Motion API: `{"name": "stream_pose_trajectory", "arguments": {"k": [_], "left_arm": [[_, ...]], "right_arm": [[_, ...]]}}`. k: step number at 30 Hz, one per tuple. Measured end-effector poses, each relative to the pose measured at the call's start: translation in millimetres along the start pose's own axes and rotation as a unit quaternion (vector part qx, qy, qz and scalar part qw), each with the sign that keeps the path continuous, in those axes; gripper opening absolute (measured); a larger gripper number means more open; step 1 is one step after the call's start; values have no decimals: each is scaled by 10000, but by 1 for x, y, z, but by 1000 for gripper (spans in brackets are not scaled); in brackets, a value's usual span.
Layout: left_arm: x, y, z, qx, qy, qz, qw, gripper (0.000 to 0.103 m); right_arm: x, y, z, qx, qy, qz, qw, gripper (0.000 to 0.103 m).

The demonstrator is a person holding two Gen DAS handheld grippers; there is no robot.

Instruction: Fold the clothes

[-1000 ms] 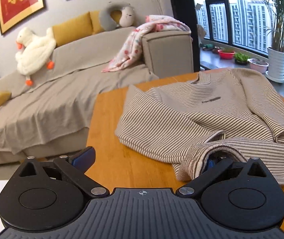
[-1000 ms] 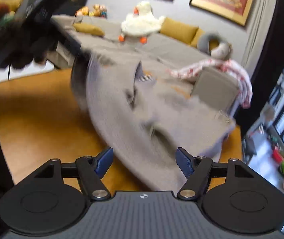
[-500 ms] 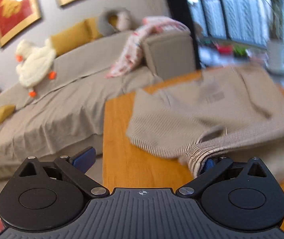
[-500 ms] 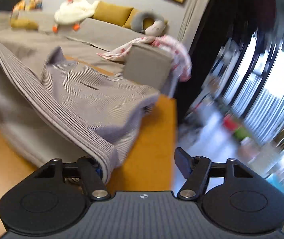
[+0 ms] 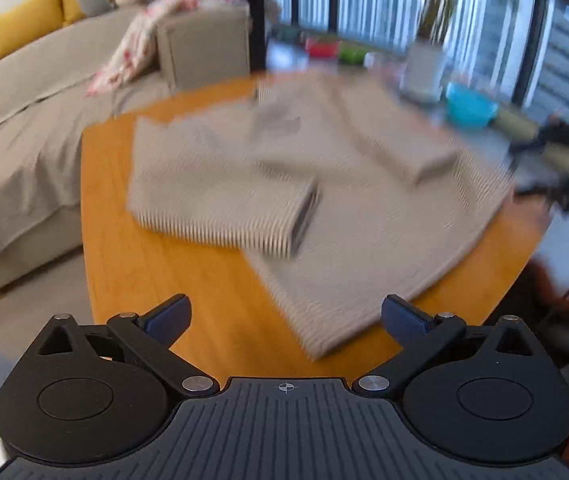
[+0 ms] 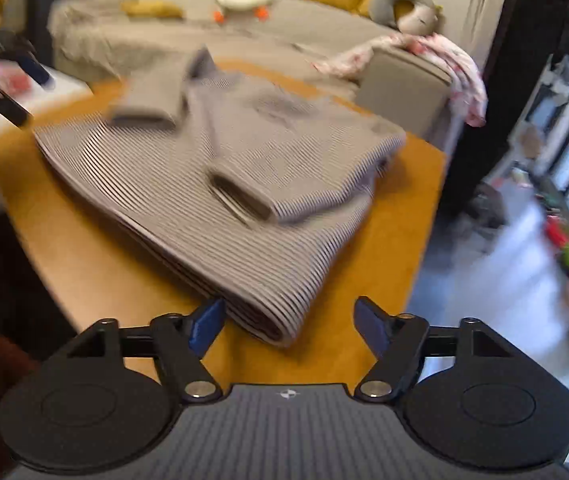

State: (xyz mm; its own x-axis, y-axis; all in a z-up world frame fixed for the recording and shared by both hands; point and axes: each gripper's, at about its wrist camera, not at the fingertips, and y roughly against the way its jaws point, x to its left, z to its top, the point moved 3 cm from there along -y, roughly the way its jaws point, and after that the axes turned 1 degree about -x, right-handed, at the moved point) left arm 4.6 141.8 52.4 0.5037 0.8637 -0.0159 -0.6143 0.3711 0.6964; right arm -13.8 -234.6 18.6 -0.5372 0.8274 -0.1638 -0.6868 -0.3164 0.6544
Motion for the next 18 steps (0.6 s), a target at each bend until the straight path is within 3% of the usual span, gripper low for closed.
{"name": "stream_pose_trajectory", "arguments": {"k": [2, 4, 6, 7, 8, 10, 12, 14, 16, 17, 18], "left_arm": [[11, 13, 14, -384, 200, -65, 9990, 103], [17, 10, 29, -636, 349, -3, 9974, 103], [19, -3, 44, -786, 502, 81, 9956, 103], [19, -13, 52, -817, 621, 92, 9947, 103], [18, -25, 57, -791, 795, 75, 9937, 103], [18, -48, 66, -677, 1141, 30, 9912, 103], [12, -63, 67, -613, 1251, -123, 9902, 103], [4, -74, 66, -612, 1238, -351, 9898, 103], [-1, -86, 63, -625, 1267, -577, 9883, 103], [-3, -95, 63, -579, 1309, -676, 9874, 103], [-5, -104, 64, -539, 1331, -769, 9866, 103]], "right_arm": [[-13, 18, 15, -400, -374, 255, 9982, 85], [-30, 28, 30, -798, -763, 221, 9936, 86], [-39, 17, 44, -871, -1036, 16, 9908, 85], [-40, 6, 49, -776, -1175, -52, 9900, 78], [-43, -10, 53, -608, -1439, 16, 9877, 65], [-47, -40, 52, -128, -2321, 522, 9712, 47], [-46, -62, 42, 338, -3272, 1127, 9376, 40], [-41, -74, 26, 547, -4306, 1820, 8823, 40], [-42, -83, 15, 465, -5162, 2134, 8282, 40], [-44, -87, 12, 360, -5450, 2073, 8116, 40], [-47, -91, 12, 235, -5615, 1941, 8040, 40]]}}
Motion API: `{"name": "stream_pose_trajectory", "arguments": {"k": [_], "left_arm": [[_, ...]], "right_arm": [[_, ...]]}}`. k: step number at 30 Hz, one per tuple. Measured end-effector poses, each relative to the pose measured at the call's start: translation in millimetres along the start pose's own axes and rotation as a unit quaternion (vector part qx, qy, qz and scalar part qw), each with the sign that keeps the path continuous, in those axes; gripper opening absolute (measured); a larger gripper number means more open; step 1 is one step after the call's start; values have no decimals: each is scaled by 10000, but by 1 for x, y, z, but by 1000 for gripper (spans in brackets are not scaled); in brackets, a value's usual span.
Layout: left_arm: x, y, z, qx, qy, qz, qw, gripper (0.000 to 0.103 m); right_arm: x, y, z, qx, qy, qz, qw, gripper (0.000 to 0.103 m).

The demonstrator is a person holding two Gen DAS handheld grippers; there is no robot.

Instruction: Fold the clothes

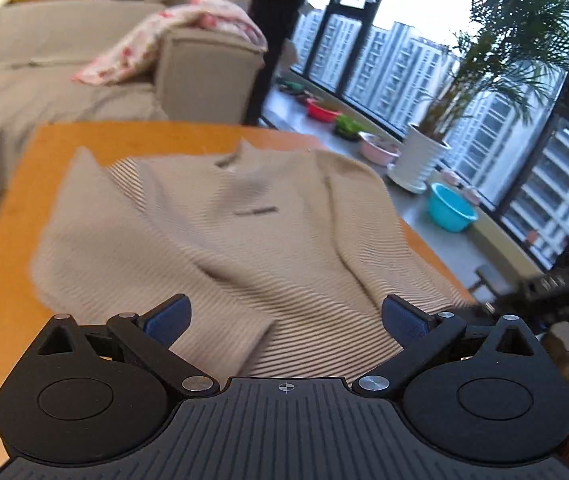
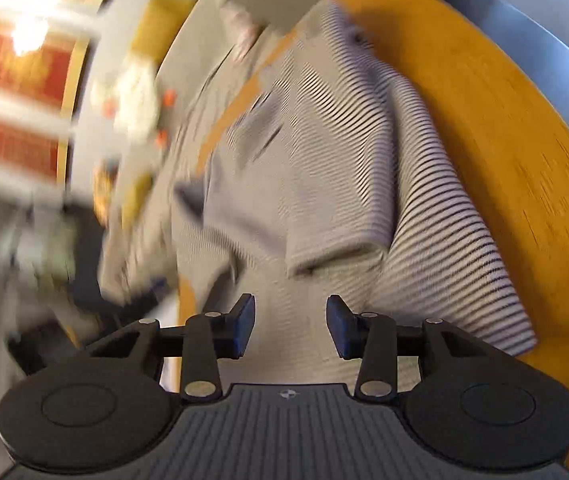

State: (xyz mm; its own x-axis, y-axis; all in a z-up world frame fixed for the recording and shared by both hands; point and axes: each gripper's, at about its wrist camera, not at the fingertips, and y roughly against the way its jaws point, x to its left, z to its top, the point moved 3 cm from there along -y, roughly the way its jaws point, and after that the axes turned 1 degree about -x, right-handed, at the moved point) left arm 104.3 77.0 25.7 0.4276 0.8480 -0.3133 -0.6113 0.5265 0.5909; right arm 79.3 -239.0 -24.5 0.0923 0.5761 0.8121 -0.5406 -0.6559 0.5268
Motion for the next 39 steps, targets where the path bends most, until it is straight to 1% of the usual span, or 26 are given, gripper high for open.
{"name": "stream_pose_trajectory", "arguments": {"k": [2, 4, 6, 7, 9, 10, 12, 15, 16, 18, 20, 25, 30, 33, 34, 36, 37, 38, 39], "left_arm": [[-2, -17, -1, 35, -24, -84, 10000, 103], [-3, -31, -3, 68, -30, -48, 10000, 103], [-1, -42, -3, 127, 47, -45, 9999, 103], [1, -43, -4, 144, 85, -37, 9999, 103], [5, -40, -2, 110, 52, 15, 9999, 103], [7, -39, -1, 94, 35, 42, 9999, 103], [11, -30, 1, 3, -40, 108, 9999, 103], [23, -24, 5, -79, 89, 203, 9997, 103], [27, -22, 6, -107, 132, 234, 9996, 103], [34, -20, 9, -177, 206, 272, 9993, 103], [39, -17, 11, -255, 268, 290, 9989, 103], [47, -5, 12, -404, 368, 341, 9979, 103], [53, 10, 5, -490, 474, 431, 9967, 103], [60, 13, 2, -488, 585, 507, 9958, 103], [63, 15, 1, -480, 622, 529, 9955, 103], [67, 16, -2, -470, 672, 552, 9951, 103], [68, 17, -3, -468, 691, 558, 9949, 103], [70, 18, -4, -465, 711, 565, 9948, 103], [71, 19, -6, -462, 731, 571, 9946, 103]], "right_arm": [[2, -8, 6, -321, 46, -101, 9994, 40], [7, -18, 13, -569, 193, -201, 9980, 40], [17, -31, 22, -677, 536, -390, 9955, 20], [24, -29, 34, -758, 766, -476, 9930, 7], [37, -24, 57, -919, 1226, -649, 9861, 4], [45, -18, 71, -1061, 1471, -735, 9807, 4], [68, 16, 112, -1740, 2003, -956, 9594, 4], [109, 66, 170, -2760, 2518, -1254, 9191, 4], [123, 77, 185, -2948, 2620, -1274, 9101, 4], [151, 83, 202, -3051, 2884, -1159, 9002, 4], [177, 68, 206, -2872, 3254, -1039, 8949, 4], [228, -19, 191, -1962, 3915, -799, 8955, 4], [257, -105, 161, -1099, 4281, -594, 8951, 4], [266, -142, 146, -814, 4379, -625, 8932, 5], [267, -148, 141, -745, 4400, -622, 8927, 6], [270, -153, 133, -642, 4422, -506, 8932, 15], [271, -154, 129, -608, 4433, -424, 8933, 25], [273, -153, 126, -594, 4448, -345, 8930, 32], [273, -150, 125, -628, 4473, -280, 8918, 35]]}}
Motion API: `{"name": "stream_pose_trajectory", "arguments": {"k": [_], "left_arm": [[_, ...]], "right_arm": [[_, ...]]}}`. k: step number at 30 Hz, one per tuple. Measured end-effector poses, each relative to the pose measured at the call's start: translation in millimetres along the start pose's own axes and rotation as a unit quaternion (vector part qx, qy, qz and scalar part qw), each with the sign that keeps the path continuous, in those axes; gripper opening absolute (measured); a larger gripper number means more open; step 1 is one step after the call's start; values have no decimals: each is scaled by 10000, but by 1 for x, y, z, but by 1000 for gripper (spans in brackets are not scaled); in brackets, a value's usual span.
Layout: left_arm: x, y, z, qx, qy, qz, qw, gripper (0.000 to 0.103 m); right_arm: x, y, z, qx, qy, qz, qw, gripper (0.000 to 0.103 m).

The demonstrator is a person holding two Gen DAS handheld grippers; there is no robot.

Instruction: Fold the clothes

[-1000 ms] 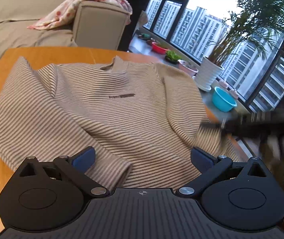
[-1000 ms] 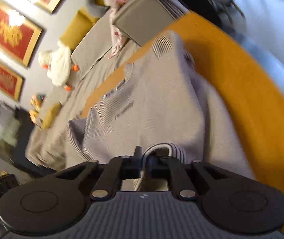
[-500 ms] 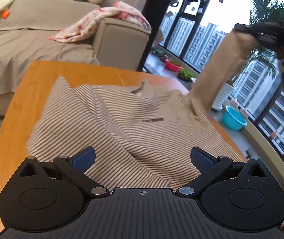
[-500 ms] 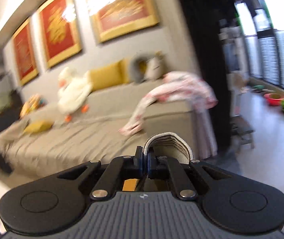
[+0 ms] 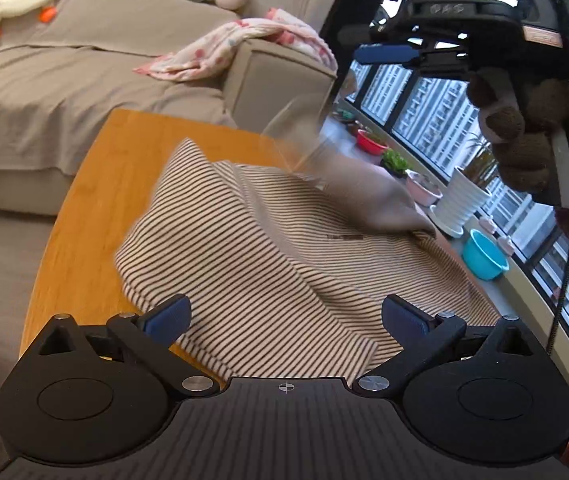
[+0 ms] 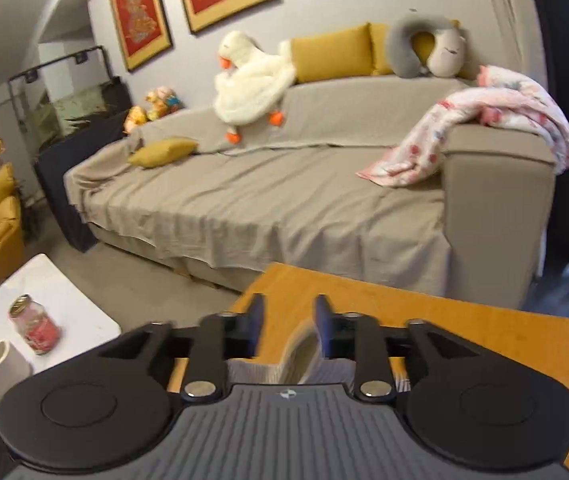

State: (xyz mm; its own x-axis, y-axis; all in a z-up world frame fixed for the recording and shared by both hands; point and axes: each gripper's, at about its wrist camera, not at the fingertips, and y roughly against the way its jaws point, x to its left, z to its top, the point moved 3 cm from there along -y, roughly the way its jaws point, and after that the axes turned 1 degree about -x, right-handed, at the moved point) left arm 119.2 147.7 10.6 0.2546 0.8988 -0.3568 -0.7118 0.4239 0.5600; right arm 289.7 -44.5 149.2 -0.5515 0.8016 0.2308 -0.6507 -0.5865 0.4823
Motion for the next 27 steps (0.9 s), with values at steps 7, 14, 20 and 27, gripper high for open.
{"name": "stream_pose_trajectory", "arguments": {"k": [7, 14, 20, 27], "left_arm": [[2, -5, -1, 24, 82, -57, 9999, 103], [10, 1, 3, -32, 173, 101, 9998, 103], [22, 8, 9, -130, 511, 358, 9980, 103], [38, 21, 16, -360, 966, 522, 9933, 103]], "right_arm": [[-24, 0, -16, 42, -212, -233, 9995, 40], [-117, -10, -104, 682, -1534, -1246, 9779, 40], [-136, 6, -133, 834, -2194, -1440, 9613, 37], [-42, 21, -159, 1781, -3349, 1001, 9198, 39]]}}
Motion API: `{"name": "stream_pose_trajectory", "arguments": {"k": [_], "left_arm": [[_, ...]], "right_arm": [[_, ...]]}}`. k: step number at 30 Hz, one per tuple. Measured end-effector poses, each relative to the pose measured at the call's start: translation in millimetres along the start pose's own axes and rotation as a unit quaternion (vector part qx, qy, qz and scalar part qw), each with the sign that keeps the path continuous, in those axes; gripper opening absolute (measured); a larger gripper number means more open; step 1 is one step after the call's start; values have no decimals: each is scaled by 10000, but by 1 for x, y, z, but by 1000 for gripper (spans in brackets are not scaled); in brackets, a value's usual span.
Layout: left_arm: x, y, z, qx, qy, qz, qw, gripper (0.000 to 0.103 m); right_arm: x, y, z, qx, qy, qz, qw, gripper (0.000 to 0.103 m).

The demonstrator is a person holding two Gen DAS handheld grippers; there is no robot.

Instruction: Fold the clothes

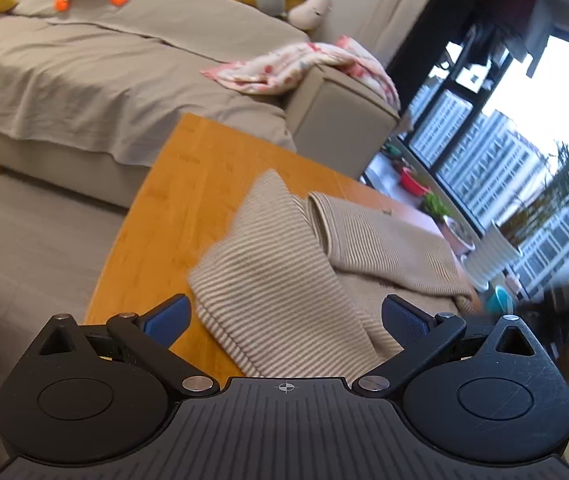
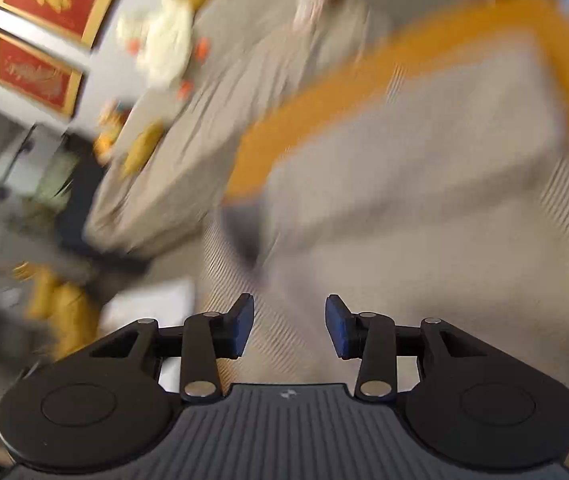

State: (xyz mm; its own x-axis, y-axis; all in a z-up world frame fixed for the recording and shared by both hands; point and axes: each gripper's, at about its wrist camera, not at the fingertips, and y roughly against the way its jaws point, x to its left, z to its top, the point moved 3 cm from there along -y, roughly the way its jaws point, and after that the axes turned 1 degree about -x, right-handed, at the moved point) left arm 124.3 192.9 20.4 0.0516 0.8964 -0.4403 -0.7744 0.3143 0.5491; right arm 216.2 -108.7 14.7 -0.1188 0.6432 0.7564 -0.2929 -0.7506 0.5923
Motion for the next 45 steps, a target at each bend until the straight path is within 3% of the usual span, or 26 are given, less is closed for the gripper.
{"name": "stream_pose_trajectory", "arguments": {"k": [4, 6, 8, 11, 13, 16, 18, 21, 25, 29, 34, 39, 41, 45], "left_arm": [[1, 7, 5, -98, 26, 52, 9999, 103], [1, 11, 6, -135, 6, 66, 9999, 103], [3, 14, 7, -170, 6, 92, 9998, 103], [7, 17, 8, -218, 94, 142, 9996, 103], [10, 17, 10, -257, 160, 185, 9994, 103], [13, 18, 16, -319, 241, 218, 9990, 103], [13, 19, 19, -360, 280, 229, 9987, 103], [10, 18, 25, -379, 234, 238, 9987, 103], [-2, 6, 31, -302, 84, 177, 9994, 103], [-27, -16, 34, -143, -193, -14, 9997, 103], [-69, -48, 34, 134, -767, -344, 9964, 103], [-104, -83, 37, 280, -1307, -646, 9889, 103], [-112, -102, 36, 388, -1368, -748, 9870, 103], [-107, -145, 24, 818, -1385, -562, 9854, 103]], "right_arm": [[4, -36, -38, 798, -172, 47, 9967, 39], [3, -50, -44, 936, -146, -105, 9954, 39], [6, -56, -43, 843, -21, -221, 9962, 31], [31, -57, -42, 253, 1018, -305, 9940, 27], [51, -58, -43, -124, 1834, -306, 9825, 25], [67, -66, -42, -182, 2268, -157, 9736, 8], [77, -64, -32, -315, 2556, -292, 9658, 4], [99, -25, 5, -1149, 3212, -474, 9388, 4], [123, 59, 72, -2518, 3691, -759, 8914, 3], [105, 121, 117, -3112, 3623, -1154, 8709, 3], [29, 131, 132, -2940, 3013, -1605, 8928, 4], [-55, 98, 116, -2565, 2193, -1918, 9216, 4], [-79, 82, 108, -2422, 2053, -2089, 9250, 4], [-113, 58, 95, -2152, 2018, -2504, 9221, 9]]}}
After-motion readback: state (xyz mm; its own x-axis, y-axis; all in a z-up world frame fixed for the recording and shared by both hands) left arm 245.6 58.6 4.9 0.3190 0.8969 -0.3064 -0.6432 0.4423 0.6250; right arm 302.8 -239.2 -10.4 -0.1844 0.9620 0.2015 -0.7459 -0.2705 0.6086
